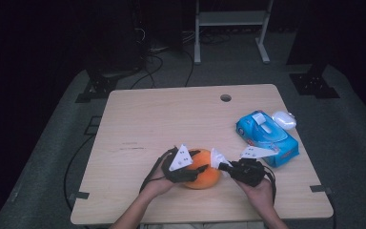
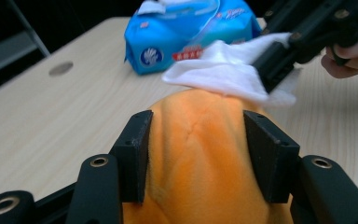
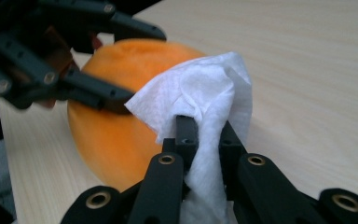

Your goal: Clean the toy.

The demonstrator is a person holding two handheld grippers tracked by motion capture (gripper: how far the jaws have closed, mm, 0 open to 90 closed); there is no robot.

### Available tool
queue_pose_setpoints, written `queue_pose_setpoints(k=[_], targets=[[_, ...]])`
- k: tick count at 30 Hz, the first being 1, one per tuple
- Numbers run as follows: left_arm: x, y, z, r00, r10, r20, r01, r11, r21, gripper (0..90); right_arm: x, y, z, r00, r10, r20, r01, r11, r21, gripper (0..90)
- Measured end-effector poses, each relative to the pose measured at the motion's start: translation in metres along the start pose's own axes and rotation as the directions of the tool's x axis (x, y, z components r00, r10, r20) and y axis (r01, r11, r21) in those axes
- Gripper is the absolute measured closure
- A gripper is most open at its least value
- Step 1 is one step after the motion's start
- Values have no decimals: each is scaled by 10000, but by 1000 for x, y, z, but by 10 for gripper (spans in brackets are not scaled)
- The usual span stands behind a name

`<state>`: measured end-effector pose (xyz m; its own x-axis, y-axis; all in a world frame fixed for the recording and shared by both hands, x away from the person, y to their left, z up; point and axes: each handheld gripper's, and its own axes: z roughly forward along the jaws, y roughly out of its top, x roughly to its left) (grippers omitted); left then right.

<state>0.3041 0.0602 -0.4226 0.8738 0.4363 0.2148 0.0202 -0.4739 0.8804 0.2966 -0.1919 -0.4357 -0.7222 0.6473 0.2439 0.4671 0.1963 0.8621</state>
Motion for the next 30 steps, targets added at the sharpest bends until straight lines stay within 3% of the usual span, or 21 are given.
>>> queue_pose_setpoints(k=[2, 5, 7, 9, 12, 14, 18, 20, 22, 24, 27, 30], targets=[[-6, 2, 5, 10000, -60, -31, 60, 10000, -71, 454, 1, 3, -6, 9999, -61, 95, 64, 9996, -292, 829], [-10, 0, 8, 9993, -130, 344, 126, 9999, 101, 394, 1, 4, -8, 9999, -107, 40, 108, 9996, -256, 830], [-5, 1, 5, 9953, -399, 887, 378, 9990, 247, 296, 0, -1, -4, 9998, -61, -170, 60, 10000, -39, 832], [3, 0, -1, 9917, -780, 1018, 772, 9969, 120, 239, 2, -4, -1, 9995, -176, -244, 179, 9998, 106, 833], [12, -8, -2, 9885, -1189, 929, 1148, 9922, 487, 149, 5, -4, 1, 9986, -457, -274, 463, 9987, 230, 833], [14, -16, -1, 9840, -1356, 1152, 1288, 9896, 648, 186, 4, -4, 0, 9984, -526, -222, 532, 9981, 295, 833], [11, -18, -2, 9900, -1053, 940, 985, 9924, 739, 308, -3, -7, -1, 9998, -196, 8, 196, 9990, 414, 833], [5, -13, 0, 9934, -826, 792, 760, 9937, 828, 326, -3, -6, -2, 9996, 289, -20, -288, 9992, 281, 833], [0, -10, 0, 9958, -458, 795, 390, 9956, 852, 326, 9, -2, -2, 9998, -164, 102, 162, 9996, 244, 833], [-2, -9, -1, 9957, -426, 827, 358, 9960, 825, 322, 20, 3, -3, 9974, -701, 143, 699, 9975, 119, 833], [0, -8, -3, 9932, -442, 1075, 376, 9974, 619, 291, 16, 2, -4, 9968, -793, 62, 792, 9967, 169, 835], [12, -7, -7, 9895, -986, 1055, 961, 9950, 287, 198, 7, -3, -4, 9979, -630, 149, 626, 9977, 251, 836]])
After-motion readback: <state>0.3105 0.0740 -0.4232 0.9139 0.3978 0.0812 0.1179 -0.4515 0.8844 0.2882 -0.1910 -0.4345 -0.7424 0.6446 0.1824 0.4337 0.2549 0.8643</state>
